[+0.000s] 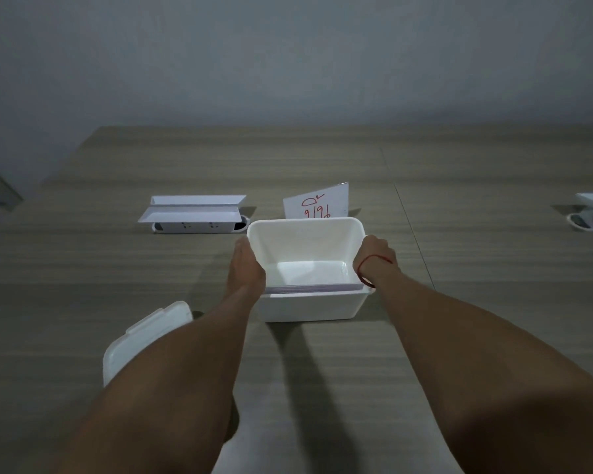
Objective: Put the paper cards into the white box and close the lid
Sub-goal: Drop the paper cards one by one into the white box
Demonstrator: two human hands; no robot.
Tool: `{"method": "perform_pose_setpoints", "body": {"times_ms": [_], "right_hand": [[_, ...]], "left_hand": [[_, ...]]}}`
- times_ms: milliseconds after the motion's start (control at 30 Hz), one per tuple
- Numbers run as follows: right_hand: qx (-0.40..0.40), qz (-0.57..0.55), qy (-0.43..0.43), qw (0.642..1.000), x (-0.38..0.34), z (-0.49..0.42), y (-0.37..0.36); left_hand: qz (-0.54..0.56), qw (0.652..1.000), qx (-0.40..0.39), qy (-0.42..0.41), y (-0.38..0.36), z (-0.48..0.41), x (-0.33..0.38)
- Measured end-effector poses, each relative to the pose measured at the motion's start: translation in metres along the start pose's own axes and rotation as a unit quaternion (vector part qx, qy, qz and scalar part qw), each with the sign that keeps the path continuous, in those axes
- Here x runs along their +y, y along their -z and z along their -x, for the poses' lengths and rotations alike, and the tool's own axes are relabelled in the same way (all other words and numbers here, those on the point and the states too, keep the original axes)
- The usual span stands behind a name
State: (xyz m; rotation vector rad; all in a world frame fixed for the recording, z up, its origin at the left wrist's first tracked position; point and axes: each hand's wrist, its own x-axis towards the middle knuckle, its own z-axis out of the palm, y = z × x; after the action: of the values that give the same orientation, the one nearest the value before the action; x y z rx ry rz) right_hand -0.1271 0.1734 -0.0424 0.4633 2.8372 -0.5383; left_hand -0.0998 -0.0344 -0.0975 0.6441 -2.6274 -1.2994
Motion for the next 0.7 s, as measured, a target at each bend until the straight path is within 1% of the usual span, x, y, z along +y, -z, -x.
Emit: {"method": "perform_pose_setpoints", "body": {"times_ms": [100, 167, 267, 333, 400, 633, 700], "right_hand": [[-0.012, 0.002, -0.009, 1.000, -0.009, -0.019, 0.005], [-0.027, -0.005, -0.016, 1.000, -0.014, -0.032, 0.010], [-0.048, -0.014, -0.001, 0.999, -0.027, -0.049, 0.017], [-0.047, -0.015, 0.024, 0.998, -0.040, -0.064, 0.021], [-0.041, -0.013, 0.059, 0.997, -0.055, -0.080, 0.023], [-0.013, 0.074, 0.193, 0.978, -0.092, -0.139, 0.002], [-0.015, 0.094, 0.220, 0.971, -0.099, -0.153, -0.009]], "left_hand": [[-0.002, 1.000, -0.004, -0.006, -0.003, -0.014, 0.008], [-0.007, 1.000, -0.003, 0.004, -0.003, -0.023, 0.013], [-0.062, 0.998, 0.013, 0.027, -0.004, -0.037, 0.018], [-0.114, 0.993, 0.018, 0.032, -0.006, -0.050, 0.018], [-0.138, 0.990, 0.013, 0.036, -0.009, -0.061, 0.019], [-0.128, 0.991, -0.008, 0.050, -0.017, -0.100, 0.023], [-0.123, 0.991, -0.011, 0.047, -0.020, -0.107, 0.026]]}}
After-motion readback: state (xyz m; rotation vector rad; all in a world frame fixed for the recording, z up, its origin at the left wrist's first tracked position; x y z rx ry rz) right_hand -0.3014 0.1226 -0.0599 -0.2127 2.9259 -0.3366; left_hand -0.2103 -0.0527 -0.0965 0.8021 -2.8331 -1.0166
